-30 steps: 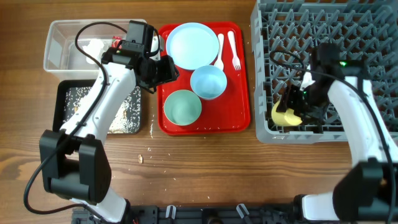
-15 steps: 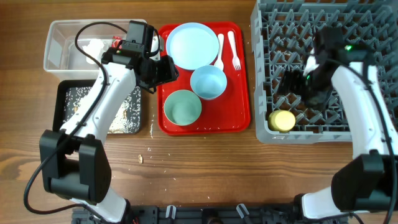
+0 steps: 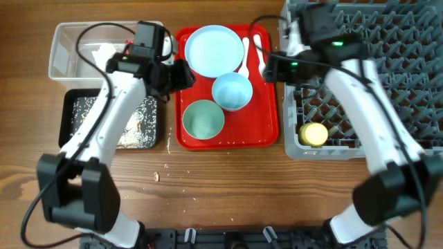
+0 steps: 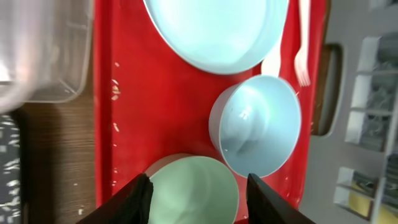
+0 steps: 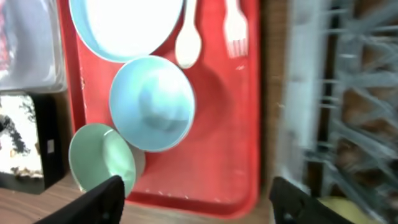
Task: Sort waste into correct bins and load items into the dishwasher rack
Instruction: 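Grasp the light blue bowl on the red tray with the right gripper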
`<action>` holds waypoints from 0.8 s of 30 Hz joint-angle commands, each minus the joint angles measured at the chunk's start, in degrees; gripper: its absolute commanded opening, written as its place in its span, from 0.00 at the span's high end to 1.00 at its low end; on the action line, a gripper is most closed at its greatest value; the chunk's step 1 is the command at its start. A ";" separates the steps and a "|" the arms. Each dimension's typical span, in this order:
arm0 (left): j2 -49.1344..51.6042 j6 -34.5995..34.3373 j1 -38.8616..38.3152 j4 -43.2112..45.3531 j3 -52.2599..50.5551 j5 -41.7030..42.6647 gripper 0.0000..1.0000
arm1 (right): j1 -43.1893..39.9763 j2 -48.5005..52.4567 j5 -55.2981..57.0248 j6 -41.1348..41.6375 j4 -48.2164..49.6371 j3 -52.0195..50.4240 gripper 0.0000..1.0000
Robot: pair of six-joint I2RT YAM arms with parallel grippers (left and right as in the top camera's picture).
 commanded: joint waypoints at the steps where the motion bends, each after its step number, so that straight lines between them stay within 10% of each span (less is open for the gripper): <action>1: -3.63 0.66 2.14 -0.11 0.37 -0.66 0.48 | 2.34 6.91 -0.55 1.92 2.43 0.15 0.31; 12: -3.61 0.44 7.65 -3.76 0.37 -2.05 0.41 | 3.04 20.24 -2.34 1.16 9.57 0.15 0.54; 21: -3.61 0.44 8.52 -3.96 0.37 -2.03 0.00 | 3.02 22.32 -3.58 1.14 10.69 0.15 0.81; 24: -3.61 0.46 8.52 -3.93 0.37 -2.05 0.00 | 3.02 22.32 -3.58 1.11 10.62 0.15 0.96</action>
